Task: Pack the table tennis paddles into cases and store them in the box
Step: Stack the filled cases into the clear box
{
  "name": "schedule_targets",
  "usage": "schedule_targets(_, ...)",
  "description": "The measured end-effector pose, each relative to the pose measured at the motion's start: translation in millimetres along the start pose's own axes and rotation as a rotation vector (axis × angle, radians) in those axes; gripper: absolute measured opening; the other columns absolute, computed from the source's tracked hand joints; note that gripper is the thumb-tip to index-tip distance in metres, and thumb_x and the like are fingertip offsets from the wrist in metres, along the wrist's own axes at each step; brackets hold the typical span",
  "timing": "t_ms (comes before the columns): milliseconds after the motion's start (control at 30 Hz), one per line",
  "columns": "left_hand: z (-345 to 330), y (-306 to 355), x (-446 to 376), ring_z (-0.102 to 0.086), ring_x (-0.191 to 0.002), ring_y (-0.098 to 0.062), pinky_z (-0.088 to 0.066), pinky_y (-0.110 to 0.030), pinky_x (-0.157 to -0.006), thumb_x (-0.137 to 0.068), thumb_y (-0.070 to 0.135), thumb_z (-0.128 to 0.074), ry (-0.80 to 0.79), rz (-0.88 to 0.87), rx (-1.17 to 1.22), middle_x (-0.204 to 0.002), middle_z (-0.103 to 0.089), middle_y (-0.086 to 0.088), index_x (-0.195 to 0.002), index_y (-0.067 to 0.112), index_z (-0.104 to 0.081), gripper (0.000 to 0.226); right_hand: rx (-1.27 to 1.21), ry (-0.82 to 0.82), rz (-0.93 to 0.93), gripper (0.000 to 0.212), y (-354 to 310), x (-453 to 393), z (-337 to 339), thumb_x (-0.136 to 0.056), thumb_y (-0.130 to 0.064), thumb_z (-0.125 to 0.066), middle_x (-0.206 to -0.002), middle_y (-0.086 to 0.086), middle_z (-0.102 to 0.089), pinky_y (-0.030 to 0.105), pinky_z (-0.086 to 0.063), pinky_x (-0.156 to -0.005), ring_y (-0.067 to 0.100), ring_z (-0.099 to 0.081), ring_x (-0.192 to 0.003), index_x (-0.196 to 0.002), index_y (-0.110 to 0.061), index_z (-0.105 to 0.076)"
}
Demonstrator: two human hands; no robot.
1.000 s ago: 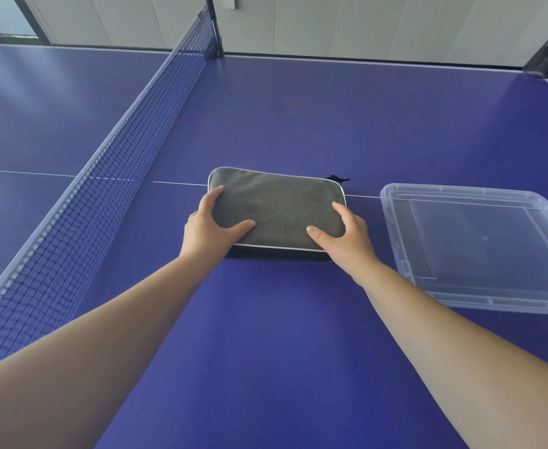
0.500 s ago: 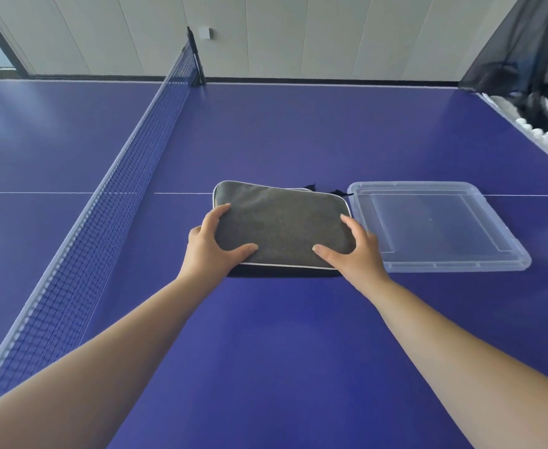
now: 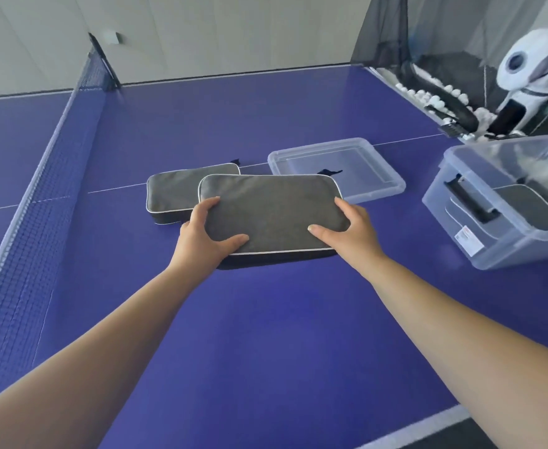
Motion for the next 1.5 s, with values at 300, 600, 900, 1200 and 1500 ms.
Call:
schedule_targets(300,-85,65,41,-0.056,-0.106,-0.017,-0.049,-0.028,-0.077,-0.068,0.046,-0.084,-0.078,-0.032,0.022,-0.131,-0.047,0.000,-0.132,0.053,-0.035,0.081,0.012,0.093,-0.029,0.084,37,26,119,-0.077,-0.043,-0.077,-0.145,-0.009,-0.033,0.024,-0.033,-0.103,0.008,-0.037,-0.134,-0.148,-0.027,-0.036)
schedule_targets(600,-185,152,84,-0.048,-0.090,-0.002,-0.041,-0.018,-0.063,-0.074,0.046,-0.079,-0.065,-0.060,0.004,-0.130,-0.041,-0.002,-0.137,0.050,-0.033,0.078,0.001,0.122,-0.017,0.081,76,28,247,-0.079,-0.042,-0.076,-0.148,-0.010,-0.032,0.023,-0.034,-0.100,0.008,-0.037,-0.134,-0.148,-0.029,-0.037)
schedule_targets(900,-280,213,106,-0.052,-0.103,-0.016,-0.045,-0.024,-0.071,-0.073,0.047,-0.079,-0.062,-0.079,0.026,-0.132,-0.043,-0.002,-0.137,0.049,-0.034,0.079,0.029,0.127,-0.015,0.079,121,14,351,-0.080,-0.040,-0.076,-0.148,-0.008,-0.033,0.022,-0.032,-0.095,0.010,-0.038,-0.133,-0.148,-0.026,-0.038)
schedule_targets(1200,-334,264,72,-0.048,-0.091,-0.007,-0.040,-0.018,-0.063,-0.076,0.048,-0.077,-0.144,-0.130,-0.027,-0.126,-0.041,-0.005,-0.139,0.048,-0.031,0.078,0.040,0.204,-0.039,0.078,143,-24,408,-0.082,-0.043,-0.073,-0.150,-0.004,-0.034,0.023,-0.031,-0.096,0.014,-0.036,-0.137,-0.148,-0.026,-0.036)
schedule_targets(1500,-400,304,50,-0.048,-0.095,-0.015,-0.041,-0.020,-0.069,-0.076,0.046,-0.077,-0.235,-0.169,-0.049,-0.124,-0.037,-0.004,-0.141,0.048,-0.028,0.082,0.019,0.299,-0.118,0.076,188,-59,459,-0.080,-0.046,-0.073,-0.148,-0.004,-0.037,0.033,-0.036,-0.106,0.015,-0.040,-0.134,-0.146,-0.030,-0.039)
Point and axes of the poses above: each hand's wrist, its own x-axis away from the middle knuckle, its own z-axis out of the back of the hand, y = z × x, the point moved 10 cm from there along -x, towards the middle knuckle
